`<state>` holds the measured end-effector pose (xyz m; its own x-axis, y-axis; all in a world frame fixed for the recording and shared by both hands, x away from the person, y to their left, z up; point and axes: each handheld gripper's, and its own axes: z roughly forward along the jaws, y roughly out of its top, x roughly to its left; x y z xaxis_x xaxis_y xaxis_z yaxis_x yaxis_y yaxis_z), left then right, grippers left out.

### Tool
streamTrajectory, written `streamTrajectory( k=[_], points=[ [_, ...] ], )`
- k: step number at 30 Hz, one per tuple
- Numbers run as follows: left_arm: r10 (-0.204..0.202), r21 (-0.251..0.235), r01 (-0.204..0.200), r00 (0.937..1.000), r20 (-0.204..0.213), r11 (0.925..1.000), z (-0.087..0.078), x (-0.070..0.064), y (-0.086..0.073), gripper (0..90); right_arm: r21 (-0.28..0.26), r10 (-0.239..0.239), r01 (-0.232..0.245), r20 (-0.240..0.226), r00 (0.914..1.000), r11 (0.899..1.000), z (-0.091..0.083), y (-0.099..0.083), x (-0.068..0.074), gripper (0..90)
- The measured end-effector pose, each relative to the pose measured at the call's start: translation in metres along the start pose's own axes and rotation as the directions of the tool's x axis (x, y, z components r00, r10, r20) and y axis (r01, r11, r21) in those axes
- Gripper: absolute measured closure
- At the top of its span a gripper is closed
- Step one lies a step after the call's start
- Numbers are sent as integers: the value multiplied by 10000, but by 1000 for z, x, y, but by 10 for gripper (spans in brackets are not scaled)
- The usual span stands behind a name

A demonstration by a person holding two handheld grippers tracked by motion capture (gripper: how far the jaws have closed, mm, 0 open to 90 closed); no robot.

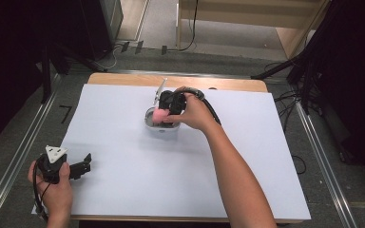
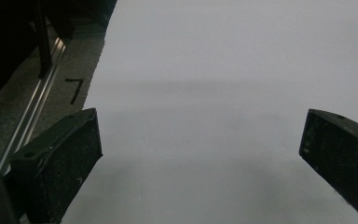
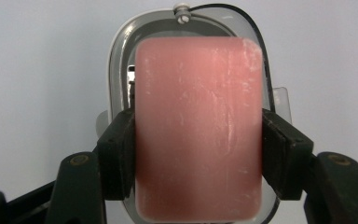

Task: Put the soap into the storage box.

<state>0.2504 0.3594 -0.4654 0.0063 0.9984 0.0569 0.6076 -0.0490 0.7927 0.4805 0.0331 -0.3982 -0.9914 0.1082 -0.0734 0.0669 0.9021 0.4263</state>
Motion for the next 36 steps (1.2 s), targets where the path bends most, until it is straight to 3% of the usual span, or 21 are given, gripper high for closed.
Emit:
streamTrajectory(
  k=[5,8,18,26,28,30,34,36],
  points=[
    [-11,6,11,10000,35,10000,0,0,0,0,-687,464,-464,-12,9989,9966,-9,2,-1,354],
    [-19,10,19,10000,45,10000,0,0,0,0,-548,406,-401,81,9991,9977,-9,3,2,353],
    [6,22,-6,10000,38,10000,0,0,0,0,-701,982,-954,385,9944,9930,-21,-2,3,314],
    [25,17,-25,10000,13,10000,0,0,0,0,-1381,1613,-1559,285,9865,9781,-31,-20,3,283],
    [16,7,-16,10000,-1,10000,0,0,0,0,-1334,1995,-1943,260,9796,9718,-35,-26,3,251],
    [12,17,-12,10000,2,10000,0,0,0,0,-1385,2125,-2038,506,9759,9692,-36,-30,3,209],
    [9,24,-9,10000,40,10000,1,0,0,0,-1402,2306,-2241,313,9726,9644,-36,-37,5,202],
    [20,85,-21,10000,32,10000,1,0,0,0,-1458,2523,-2481,105,9676,9577,-37,-45,7,140]
  ],
)
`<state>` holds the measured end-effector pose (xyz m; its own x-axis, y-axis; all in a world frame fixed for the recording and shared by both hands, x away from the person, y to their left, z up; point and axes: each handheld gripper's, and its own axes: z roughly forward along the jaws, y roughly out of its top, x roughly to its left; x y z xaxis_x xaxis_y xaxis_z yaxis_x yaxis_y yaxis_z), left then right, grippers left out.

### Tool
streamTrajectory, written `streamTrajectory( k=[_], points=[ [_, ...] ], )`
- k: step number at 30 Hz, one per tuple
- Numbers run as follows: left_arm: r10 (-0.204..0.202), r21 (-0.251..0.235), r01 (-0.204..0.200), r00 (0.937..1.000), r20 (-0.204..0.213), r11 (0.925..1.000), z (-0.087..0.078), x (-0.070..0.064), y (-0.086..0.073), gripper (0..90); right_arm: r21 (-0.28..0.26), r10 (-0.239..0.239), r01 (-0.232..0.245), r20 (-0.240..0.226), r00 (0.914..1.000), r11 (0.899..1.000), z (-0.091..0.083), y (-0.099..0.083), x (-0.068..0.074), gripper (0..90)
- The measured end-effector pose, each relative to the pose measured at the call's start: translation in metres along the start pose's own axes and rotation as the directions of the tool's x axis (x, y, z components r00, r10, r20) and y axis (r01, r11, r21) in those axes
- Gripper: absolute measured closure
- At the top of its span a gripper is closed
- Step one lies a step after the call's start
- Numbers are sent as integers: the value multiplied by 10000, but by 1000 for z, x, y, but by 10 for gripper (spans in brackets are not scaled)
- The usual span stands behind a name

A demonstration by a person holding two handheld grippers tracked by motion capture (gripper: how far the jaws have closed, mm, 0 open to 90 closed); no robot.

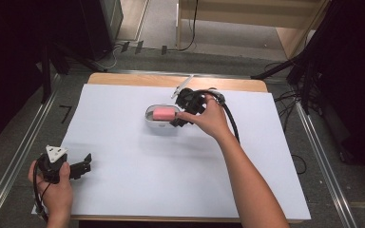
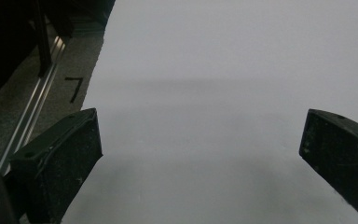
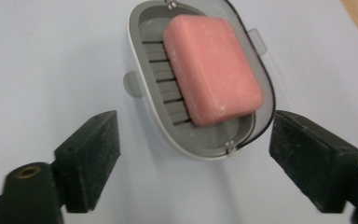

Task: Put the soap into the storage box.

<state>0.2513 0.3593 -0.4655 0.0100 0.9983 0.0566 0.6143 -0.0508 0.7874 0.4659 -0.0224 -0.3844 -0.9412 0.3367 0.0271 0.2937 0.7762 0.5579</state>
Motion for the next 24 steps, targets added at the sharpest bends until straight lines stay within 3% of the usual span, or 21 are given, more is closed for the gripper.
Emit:
streamTrajectory(
  k=[4,7,8,18,20,24],
  points=[
    [19,30,-19,10000,25,10000,0,0,0,0,109,-285,283,183,9994,9995,-4,-6,4,131],
    [41,46,-41,10000,20,10000,0,0,0,0,-187,-282,287,290,9992,9994,-8,-10,6,139],
    [50,63,-50,10000,14,10000,0,0,0,0,-304,-169,184,460,9988,9994,-10,-12,7,142],
    [26,0,-26,10000,31,10000,0,0,0,0,-700,508,-466,585,9970,9965,-22,-37,8,134],
    [5,-55,-5,10000,35,10000,0,0,0,0,-1103,611,-544,576,9965,9924,-27,-47,9,134],
    [19,-9,-19,10000,29,10000,0,0,0,0,-1318,849,-756,669,9941,9884,-34,-59,9,133]
  ],
)
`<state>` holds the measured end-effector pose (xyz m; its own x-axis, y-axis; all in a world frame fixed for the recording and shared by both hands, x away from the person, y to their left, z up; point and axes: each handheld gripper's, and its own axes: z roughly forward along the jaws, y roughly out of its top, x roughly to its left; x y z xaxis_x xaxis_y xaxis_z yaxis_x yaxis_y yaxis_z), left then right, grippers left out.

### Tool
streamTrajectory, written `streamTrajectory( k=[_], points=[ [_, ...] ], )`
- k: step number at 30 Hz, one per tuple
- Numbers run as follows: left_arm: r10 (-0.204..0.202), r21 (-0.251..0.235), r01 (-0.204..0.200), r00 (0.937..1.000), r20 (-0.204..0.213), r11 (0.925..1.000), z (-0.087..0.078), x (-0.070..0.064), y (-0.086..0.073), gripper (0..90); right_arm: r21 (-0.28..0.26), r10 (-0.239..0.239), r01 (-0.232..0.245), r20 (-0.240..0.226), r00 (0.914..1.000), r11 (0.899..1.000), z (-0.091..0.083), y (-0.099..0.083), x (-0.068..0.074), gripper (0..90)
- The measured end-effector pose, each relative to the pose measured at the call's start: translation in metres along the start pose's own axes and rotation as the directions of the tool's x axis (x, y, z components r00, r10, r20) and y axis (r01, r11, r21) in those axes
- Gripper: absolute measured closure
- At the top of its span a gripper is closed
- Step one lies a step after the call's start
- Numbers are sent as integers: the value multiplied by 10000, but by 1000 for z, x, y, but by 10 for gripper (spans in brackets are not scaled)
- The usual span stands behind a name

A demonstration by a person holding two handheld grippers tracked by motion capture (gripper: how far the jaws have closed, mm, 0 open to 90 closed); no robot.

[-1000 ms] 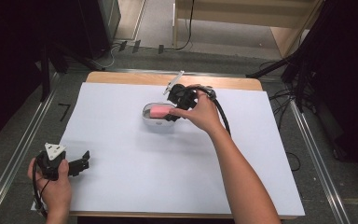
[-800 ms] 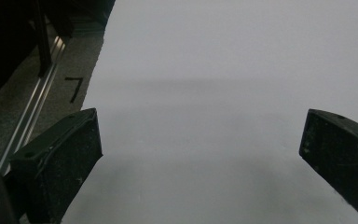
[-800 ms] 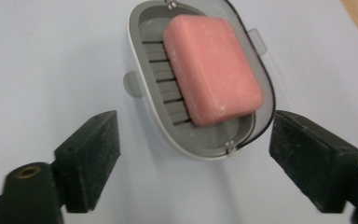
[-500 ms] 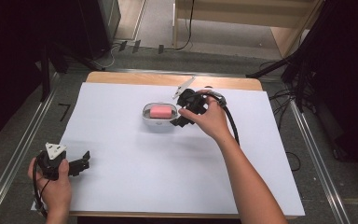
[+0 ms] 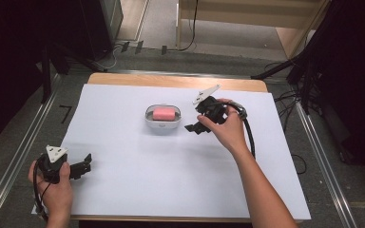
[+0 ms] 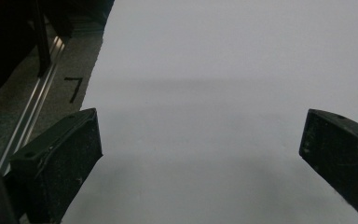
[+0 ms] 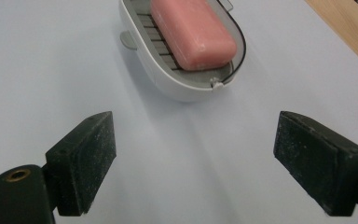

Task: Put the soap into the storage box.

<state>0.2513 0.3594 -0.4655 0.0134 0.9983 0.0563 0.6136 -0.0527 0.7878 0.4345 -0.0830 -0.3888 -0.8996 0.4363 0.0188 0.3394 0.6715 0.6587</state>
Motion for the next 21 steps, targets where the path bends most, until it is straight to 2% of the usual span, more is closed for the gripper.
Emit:
streamTrajectory(
  k=[8,21],
  points=[
    [13,-12,-13,10000,-20,10000,0,0,0,0,-34,206,-205,418,9989,9998,-7,-22,5,132],
    [-2,26,2,10000,-15,10000,0,0,0,0,-226,728,-715,637,9953,9972,-17,-56,8,132]
  ],
)
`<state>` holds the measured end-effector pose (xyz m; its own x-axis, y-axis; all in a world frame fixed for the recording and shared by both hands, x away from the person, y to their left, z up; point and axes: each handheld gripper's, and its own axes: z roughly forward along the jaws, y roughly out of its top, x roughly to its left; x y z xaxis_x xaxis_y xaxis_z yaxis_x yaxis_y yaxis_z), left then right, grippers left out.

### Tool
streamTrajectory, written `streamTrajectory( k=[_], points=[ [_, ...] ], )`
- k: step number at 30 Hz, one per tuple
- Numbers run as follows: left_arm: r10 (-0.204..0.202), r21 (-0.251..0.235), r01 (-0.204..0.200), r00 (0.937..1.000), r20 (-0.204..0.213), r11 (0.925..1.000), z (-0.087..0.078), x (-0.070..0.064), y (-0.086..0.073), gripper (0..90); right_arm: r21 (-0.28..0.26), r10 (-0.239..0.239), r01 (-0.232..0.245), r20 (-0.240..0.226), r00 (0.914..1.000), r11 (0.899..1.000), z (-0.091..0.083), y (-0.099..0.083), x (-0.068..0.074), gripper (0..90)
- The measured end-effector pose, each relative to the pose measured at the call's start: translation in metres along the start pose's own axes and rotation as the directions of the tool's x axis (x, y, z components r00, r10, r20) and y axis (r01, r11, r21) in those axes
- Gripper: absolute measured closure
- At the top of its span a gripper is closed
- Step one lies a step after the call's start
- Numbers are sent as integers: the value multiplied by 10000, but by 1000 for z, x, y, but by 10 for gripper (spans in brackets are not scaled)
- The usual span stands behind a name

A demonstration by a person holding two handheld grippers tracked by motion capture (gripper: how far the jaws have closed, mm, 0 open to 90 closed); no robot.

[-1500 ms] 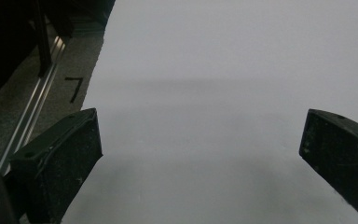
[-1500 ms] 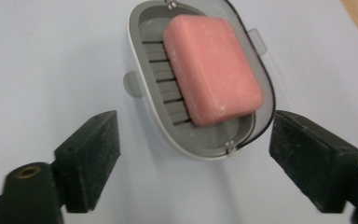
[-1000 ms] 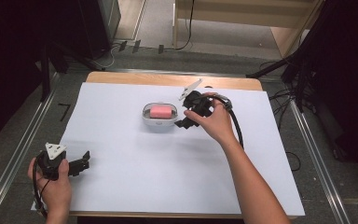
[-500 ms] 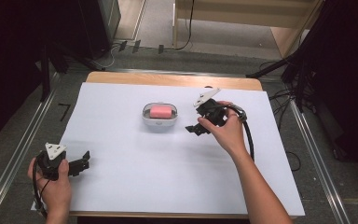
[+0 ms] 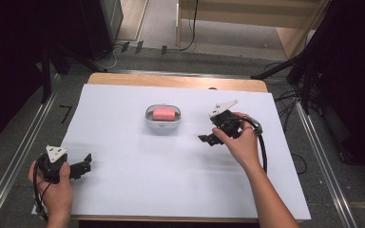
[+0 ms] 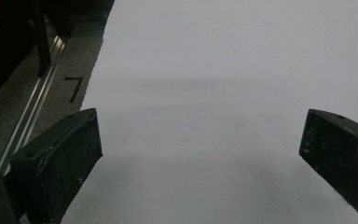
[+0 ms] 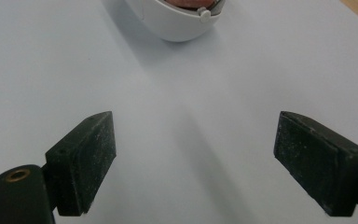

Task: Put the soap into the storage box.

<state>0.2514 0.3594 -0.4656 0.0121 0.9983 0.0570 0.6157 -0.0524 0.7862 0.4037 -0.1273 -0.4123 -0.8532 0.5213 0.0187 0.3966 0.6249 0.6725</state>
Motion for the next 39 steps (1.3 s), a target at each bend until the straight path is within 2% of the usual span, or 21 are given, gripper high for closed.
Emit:
streamTrajectory(
  k=[8,13,28,39],
  points=[
    [18,-48,-18,10000,-42,10000,0,-1,0,0,-218,331,-326,231,9992,9992,-8,-23,0,133],
    [9,-40,-9,10000,-73,10000,0,-1,0,0,-425,638,-610,679,9957,9972,-18,-41,0,130],
    [-4,-89,4,10000,-60,10000,0,-1,0,0,-790,1090,-1018,930,9897,9917,-31,-76,6,129],
    [12,-71,-13,10000,-90,10000,-1,-1,0,0,-1194,1634,-1502,1094,9805,9814,-44,-104,8,129]
  ],
)
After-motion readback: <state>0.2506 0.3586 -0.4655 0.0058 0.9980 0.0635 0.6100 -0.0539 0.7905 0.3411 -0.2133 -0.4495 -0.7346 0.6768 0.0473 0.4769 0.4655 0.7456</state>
